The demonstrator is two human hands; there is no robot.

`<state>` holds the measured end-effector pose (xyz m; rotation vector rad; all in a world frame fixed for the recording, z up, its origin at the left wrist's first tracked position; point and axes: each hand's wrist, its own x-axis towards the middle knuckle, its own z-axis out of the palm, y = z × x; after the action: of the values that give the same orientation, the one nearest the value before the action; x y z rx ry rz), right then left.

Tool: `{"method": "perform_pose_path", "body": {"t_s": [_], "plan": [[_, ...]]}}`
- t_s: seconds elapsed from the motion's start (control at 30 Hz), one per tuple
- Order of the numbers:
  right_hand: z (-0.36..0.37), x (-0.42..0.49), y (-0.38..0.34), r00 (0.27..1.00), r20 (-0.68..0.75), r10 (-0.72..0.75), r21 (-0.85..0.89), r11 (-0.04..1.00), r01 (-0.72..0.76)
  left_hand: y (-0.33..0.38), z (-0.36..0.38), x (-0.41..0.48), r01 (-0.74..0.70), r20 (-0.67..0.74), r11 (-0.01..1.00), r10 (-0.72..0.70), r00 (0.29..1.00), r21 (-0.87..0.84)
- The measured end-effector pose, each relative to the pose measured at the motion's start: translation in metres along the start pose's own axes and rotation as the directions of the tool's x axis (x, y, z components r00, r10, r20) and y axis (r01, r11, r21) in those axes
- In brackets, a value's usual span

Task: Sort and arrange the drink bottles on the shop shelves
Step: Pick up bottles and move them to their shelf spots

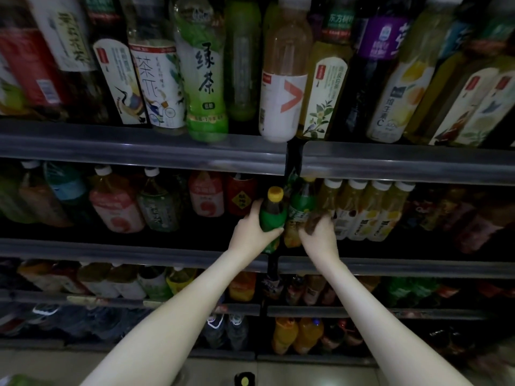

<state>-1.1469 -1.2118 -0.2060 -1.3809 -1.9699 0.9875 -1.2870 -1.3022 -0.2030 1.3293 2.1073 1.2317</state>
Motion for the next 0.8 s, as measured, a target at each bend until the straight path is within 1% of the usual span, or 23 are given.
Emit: {"method": "perform_pose_path", "body": {"t_s": [0.07, 0.13, 0.23, 0.43, 0.57, 0.63, 0.73, 0.77, 0.8], "plan": [[0.000, 0.011, -0.001, 0.994, 0.102, 0.042, 0.008, 0.999, -0.043, 0.004, 0.001, 0.006, 0.021, -0.019, 1.000, -0.021, 1.000, 0.011], [0.003, 0.018, -0.003, 0.986, 0.165, 0.029, 0.031, 0.999, -0.035, 0.008, 0.003, 0.013, 0.045, -0.033, 0.999, -0.044, 0.999, 0.025], [0.006, 0.027, -0.005, 0.992, 0.126, 0.013, 0.052, 0.998, -0.019, 0.015, 0.007, 0.022, 0.088, -0.049, 0.995, -0.085, 0.995, 0.055], [0.015, 0.036, 0.004, 0.997, 0.078, 0.030, -0.042, 0.999, -0.027, 0.025, 0.018, 0.030, 0.106, -0.100, 0.990, -0.096, 0.990, 0.096], [0.024, 0.035, 0.005, 0.999, 0.033, -0.011, -0.114, 0.993, 0.015, 0.023, 0.021, 0.029, 0.165, -0.125, 0.966, -0.142, 0.982, 0.198], [0.026, 0.033, 0.005, 0.998, 0.052, -0.027, -0.114, 0.993, 0.033, 0.022, 0.024, 0.023, 0.186, -0.109, 0.954, -0.164, 0.980, 0.236], [0.021, 0.022, 0.002, 0.996, 0.085, 0.015, -0.105, 0.994, -0.006, 0.025, 0.024, 0.004, 0.203, -0.062, 0.885, -0.195, 0.979, 0.420], [0.017, 0.016, 0.001, 0.998, 0.069, 0.003, -0.107, 0.994, 0.004, 0.029, 0.022, -0.004, 0.167, -0.027, 0.848, -0.178, 0.984, 0.503], [0.011, 0.010, -0.002, 0.999, 0.045, -0.015, -0.116, 0.993, 0.020, 0.035, 0.018, -0.011, 0.097, 0.012, 0.812, -0.128, 0.992, 0.575]]}}
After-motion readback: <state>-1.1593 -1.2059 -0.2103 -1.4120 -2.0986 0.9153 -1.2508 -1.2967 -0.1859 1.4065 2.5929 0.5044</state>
